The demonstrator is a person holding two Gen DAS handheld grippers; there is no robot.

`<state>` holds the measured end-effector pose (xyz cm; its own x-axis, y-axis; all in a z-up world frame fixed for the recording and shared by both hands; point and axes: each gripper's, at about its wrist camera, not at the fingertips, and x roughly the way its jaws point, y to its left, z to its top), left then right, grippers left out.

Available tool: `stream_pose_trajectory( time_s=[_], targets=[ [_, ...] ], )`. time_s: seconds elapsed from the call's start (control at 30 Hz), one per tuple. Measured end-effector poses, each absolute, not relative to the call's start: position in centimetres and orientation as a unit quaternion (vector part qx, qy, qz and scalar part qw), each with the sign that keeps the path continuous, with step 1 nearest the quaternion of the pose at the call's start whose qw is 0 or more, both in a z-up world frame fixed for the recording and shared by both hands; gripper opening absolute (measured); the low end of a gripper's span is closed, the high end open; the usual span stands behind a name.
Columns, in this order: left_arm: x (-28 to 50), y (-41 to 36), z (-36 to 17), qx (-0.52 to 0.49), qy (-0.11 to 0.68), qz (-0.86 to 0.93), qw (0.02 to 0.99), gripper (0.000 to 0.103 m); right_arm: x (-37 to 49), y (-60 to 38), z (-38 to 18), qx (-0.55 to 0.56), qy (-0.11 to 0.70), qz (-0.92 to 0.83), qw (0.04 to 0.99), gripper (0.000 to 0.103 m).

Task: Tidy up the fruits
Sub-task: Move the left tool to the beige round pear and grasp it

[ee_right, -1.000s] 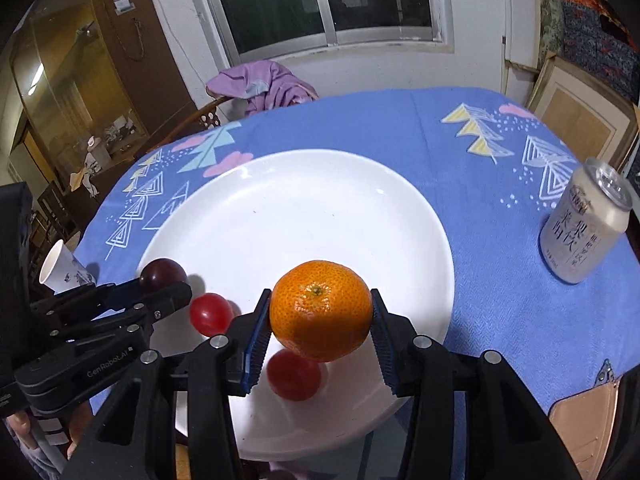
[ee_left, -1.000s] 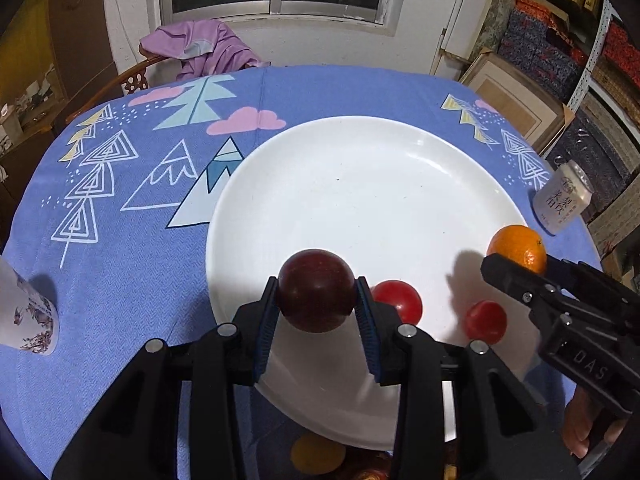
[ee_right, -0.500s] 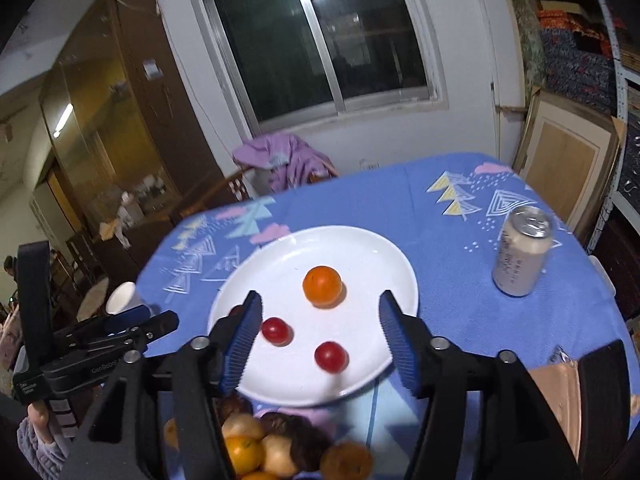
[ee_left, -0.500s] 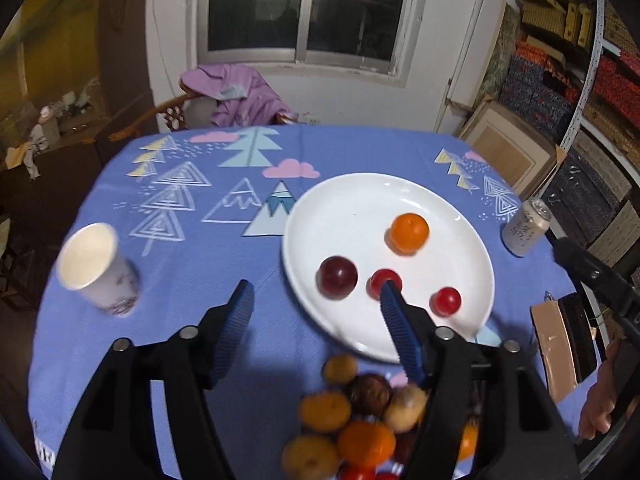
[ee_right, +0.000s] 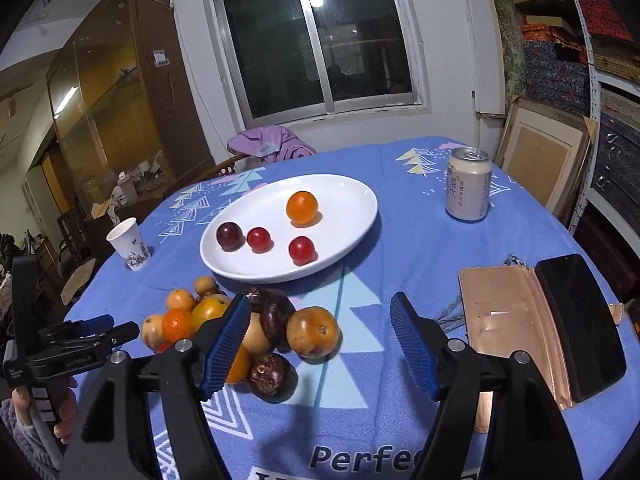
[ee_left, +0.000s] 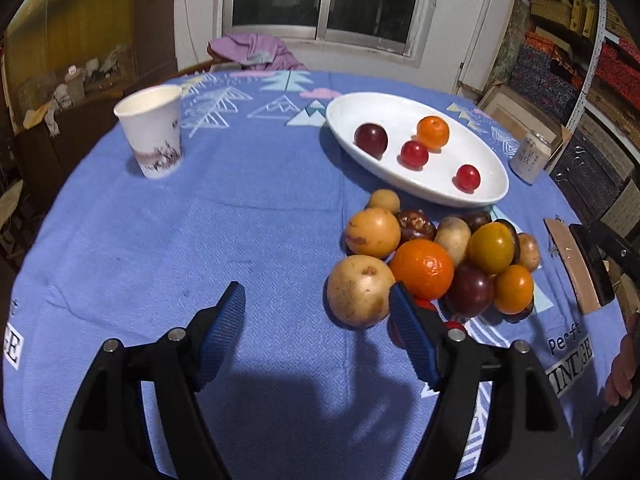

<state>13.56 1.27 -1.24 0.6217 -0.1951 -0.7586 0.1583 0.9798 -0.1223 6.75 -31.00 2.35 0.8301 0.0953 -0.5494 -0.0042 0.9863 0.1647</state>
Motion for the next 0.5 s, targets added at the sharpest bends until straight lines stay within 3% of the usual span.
stream_pose_trajectory(
  time_s=[0.5],
  targets=[
    [14.1,-1.3,-2.0,0.048,0.405,-0.097,0.908,0.073,6.1,-30.5,2.7,0.083,0.287,0.041,0.953,0.076]
  ],
)
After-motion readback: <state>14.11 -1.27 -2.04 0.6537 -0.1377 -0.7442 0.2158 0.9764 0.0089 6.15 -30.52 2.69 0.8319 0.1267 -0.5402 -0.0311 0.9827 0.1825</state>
